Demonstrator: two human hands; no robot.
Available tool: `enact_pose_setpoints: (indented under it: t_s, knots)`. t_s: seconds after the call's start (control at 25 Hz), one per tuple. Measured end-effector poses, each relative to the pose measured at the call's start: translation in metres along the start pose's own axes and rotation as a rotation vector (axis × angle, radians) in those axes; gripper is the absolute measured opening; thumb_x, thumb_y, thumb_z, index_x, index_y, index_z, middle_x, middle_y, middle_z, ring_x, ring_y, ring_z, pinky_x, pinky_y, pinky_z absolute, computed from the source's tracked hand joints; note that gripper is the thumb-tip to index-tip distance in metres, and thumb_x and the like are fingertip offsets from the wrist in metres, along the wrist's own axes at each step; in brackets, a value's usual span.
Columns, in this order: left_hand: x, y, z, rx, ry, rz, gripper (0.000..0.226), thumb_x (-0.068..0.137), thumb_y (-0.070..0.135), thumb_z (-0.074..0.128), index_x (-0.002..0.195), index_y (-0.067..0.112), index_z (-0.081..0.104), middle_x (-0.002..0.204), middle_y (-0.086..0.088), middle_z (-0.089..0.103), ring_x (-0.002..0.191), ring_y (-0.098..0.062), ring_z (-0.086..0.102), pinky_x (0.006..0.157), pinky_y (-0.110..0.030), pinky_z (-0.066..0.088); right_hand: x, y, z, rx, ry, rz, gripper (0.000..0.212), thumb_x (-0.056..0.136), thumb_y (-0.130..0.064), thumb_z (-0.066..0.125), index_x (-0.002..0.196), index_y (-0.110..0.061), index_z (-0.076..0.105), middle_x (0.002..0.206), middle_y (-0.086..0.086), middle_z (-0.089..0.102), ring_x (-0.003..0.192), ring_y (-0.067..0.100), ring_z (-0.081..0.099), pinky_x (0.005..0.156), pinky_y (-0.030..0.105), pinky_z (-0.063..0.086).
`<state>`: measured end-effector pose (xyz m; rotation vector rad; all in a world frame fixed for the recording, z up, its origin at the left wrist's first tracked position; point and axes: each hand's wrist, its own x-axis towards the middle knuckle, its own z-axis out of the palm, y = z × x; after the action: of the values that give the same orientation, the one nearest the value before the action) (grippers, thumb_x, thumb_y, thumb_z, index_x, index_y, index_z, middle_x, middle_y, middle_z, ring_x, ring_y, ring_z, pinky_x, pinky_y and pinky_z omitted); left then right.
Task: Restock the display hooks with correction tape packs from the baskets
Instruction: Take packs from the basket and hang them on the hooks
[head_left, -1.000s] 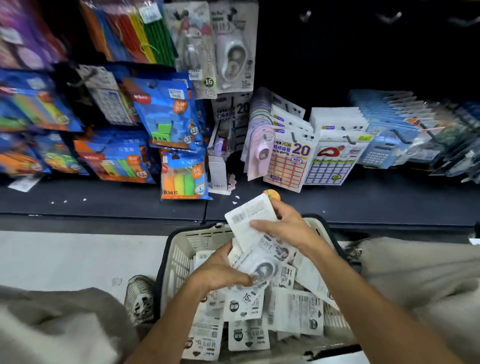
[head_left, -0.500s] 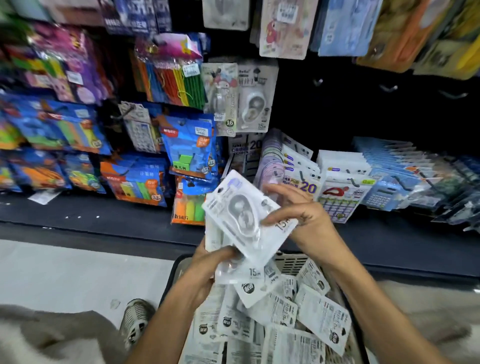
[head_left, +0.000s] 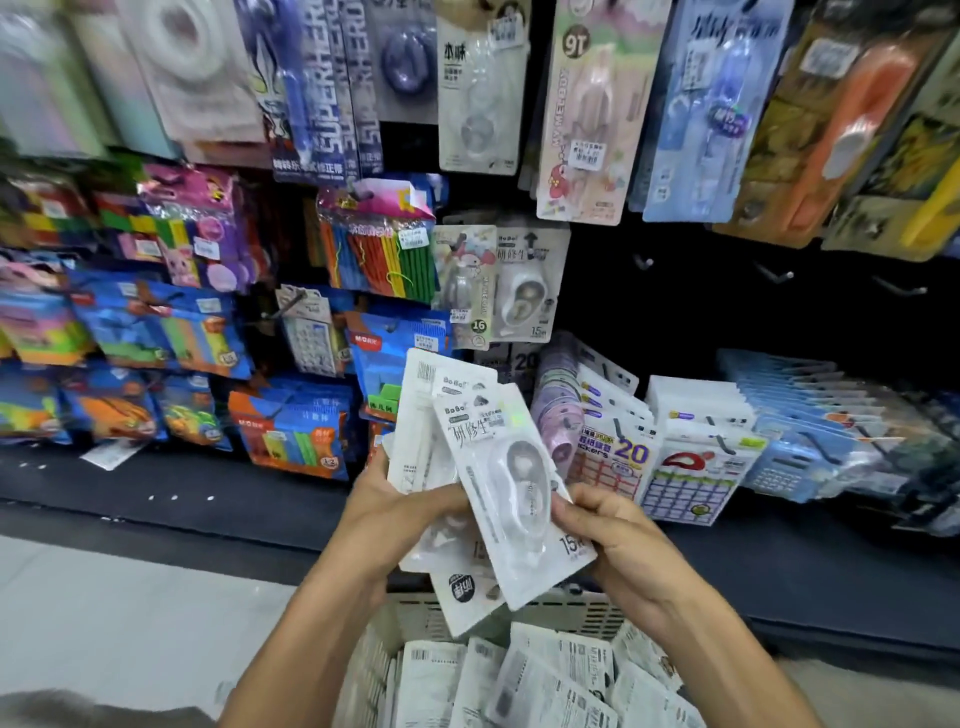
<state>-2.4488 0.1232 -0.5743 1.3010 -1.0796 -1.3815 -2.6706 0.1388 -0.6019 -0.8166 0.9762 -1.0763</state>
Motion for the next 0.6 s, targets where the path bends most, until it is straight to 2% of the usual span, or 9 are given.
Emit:
enact_pose_setpoints:
  t_s: [0.12,0.2,0.32,0.4,0.48,0.52,0.56,0.6]
  knots:
    - [0.016,0.047,-0.019,0.141,-0.032,0.109,0.061,0.055,0.016,0.092,0.106,0.034,0.064,0.089,0.016,0.078,0.076,-0.003,0.074,0.055,-0.015,0.055,0.013,-0.031,0.010,-0.082,0.134,-0.221,0.015,0.089,-0.024,0.065,0.100,-0.014,0.065,0.087,0.011,0.072,0.057,0.016,0.064,0.046,0.030,0.050]
    - [0.025,0.081,-0.034,0.206,-0.046,0.174,0.063,0.050,0.021,0.090,0.105,0.036,0.062,0.090,0.017,0.077,0.076,-0.004,0.074,0.053,-0.014,0.054,0.026,-0.056,0.026,-0.139,0.217,-0.357,0.008,0.100,-0.021,0.058,0.101,-0.013,0.059,0.083,0.013,0.069,0.050,0.018,0.061,0.047,0.033,0.049]
    - [0.034,0.101,-0.045,0.165,-0.045,0.202,0.065,0.058,0.011,0.093,0.112,0.032,0.063,0.096,0.010,0.079,0.085,-0.011,0.076,0.065,-0.024,0.057,0.041,-0.085,0.045,-0.281,0.387,-0.476,0.012,0.103,-0.023,0.056,0.099,-0.012,0.057,0.074,0.015,0.066,0.044,0.025,0.054,0.040,0.030,0.041]
    - [0.036,0.098,-0.047,0.109,-0.054,0.176,0.067,0.055,0.010,0.091,0.115,0.026,0.065,0.100,0.003,0.080,0.092,-0.018,0.076,0.075,-0.031,0.056,0.043,-0.092,0.046,-0.385,0.486,-0.519,0.010,0.100,-0.025,0.060,0.094,-0.017,0.062,0.077,0.014,0.069,0.055,0.034,0.057,0.040,0.032,0.044]
    - [0.038,0.094,-0.046,0.086,-0.093,0.152,0.072,0.046,0.017,0.090,0.114,0.023,0.067,0.102,0.000,0.080,0.093,-0.021,0.076,0.078,-0.034,0.055,0.039,-0.092,0.047,-0.446,0.497,-0.502,0.005,0.098,-0.024,0.062,0.095,-0.021,0.066,0.081,0.007,0.074,0.070,0.038,0.068,0.050,0.042,0.053]
    - [0.039,0.093,-0.045,0.075,-0.109,0.150,0.075,0.043,0.021,0.090,0.114,0.023,0.067,0.103,-0.001,0.080,0.093,-0.021,0.077,0.079,-0.035,0.056,0.038,-0.093,0.047,-0.442,0.472,-0.473,0.004,0.098,-0.021,0.063,0.101,-0.021,0.065,0.083,0.004,0.076,0.072,0.037,0.070,0.054,0.048,0.056]
    - [0.040,0.093,-0.044,0.056,-0.116,0.149,0.078,0.040,0.025,0.090,0.115,0.023,0.067,0.103,-0.001,0.080,0.094,-0.022,0.077,0.081,-0.037,0.056,0.041,-0.095,0.048,-0.406,0.446,-0.428,0.014,0.098,-0.016,0.063,0.111,-0.020,0.061,0.089,0.003,0.077,0.071,0.036,0.072,0.056,0.051,0.056]
    - [0.042,0.094,-0.042,0.034,-0.115,0.146,0.080,0.039,0.026,0.090,0.116,0.021,0.067,0.104,-0.002,0.080,0.094,-0.022,0.077,0.081,-0.039,0.057,0.045,-0.097,0.048,-0.324,0.421,-0.371,0.028,0.097,-0.010,0.064,0.121,-0.021,0.053,0.098,0.001,0.075,0.071,0.033,0.073,0.057,0.047,0.056]
